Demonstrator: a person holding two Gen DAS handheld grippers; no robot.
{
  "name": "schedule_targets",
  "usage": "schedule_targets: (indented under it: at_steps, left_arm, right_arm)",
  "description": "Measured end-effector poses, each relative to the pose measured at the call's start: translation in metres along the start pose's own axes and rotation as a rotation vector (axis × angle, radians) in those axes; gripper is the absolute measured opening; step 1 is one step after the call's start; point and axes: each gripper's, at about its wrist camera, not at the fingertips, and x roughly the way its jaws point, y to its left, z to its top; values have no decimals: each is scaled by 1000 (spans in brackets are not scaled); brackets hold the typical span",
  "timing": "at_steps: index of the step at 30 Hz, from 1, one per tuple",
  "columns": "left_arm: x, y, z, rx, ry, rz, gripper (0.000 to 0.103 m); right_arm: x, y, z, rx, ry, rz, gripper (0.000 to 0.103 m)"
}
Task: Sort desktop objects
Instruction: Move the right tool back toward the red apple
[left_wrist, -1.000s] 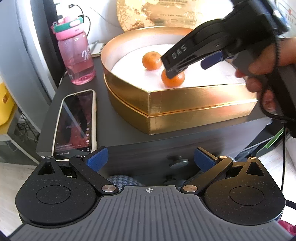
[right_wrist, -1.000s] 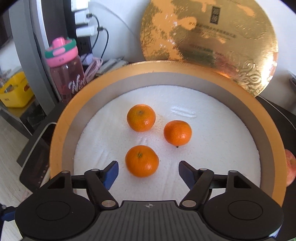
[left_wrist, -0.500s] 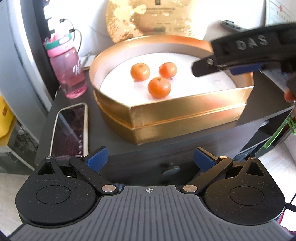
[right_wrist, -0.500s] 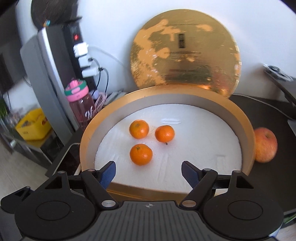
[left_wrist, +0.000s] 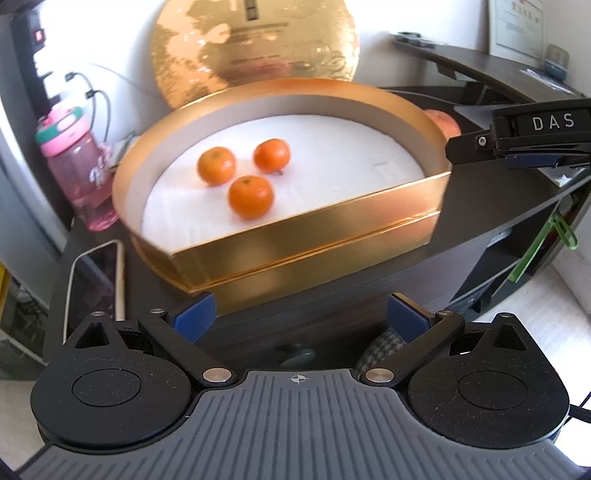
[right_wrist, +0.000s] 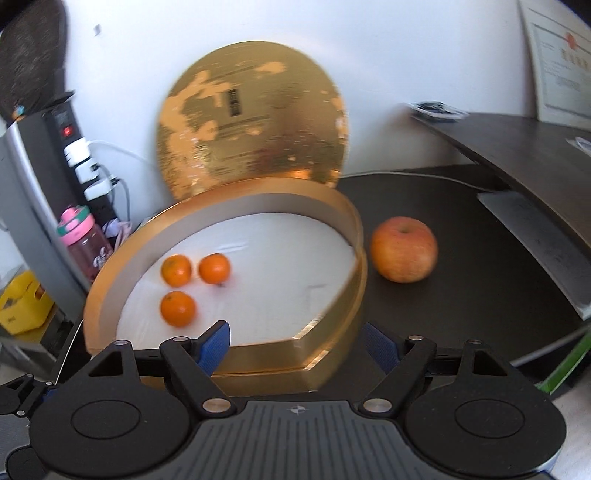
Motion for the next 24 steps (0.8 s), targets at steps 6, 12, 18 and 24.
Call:
schedule_targets:
  at_steps: [6,12,18,24]
  left_arm:
    - [6,-10,4,24,11,2,102]
    - [11,-12,6,29,19,4,101]
    - [16,-11,8,35,24,5,102]
    - [21,-9,11,41,29,7,101]
  right_arm:
    - [3,-29,6,44,-40,-31,80]
    - [40,-65,30,124,-95,-80,80]
    - [94,-102,49,253,-51,-92,80]
    - [128,-110,58,278,-3,-85,80]
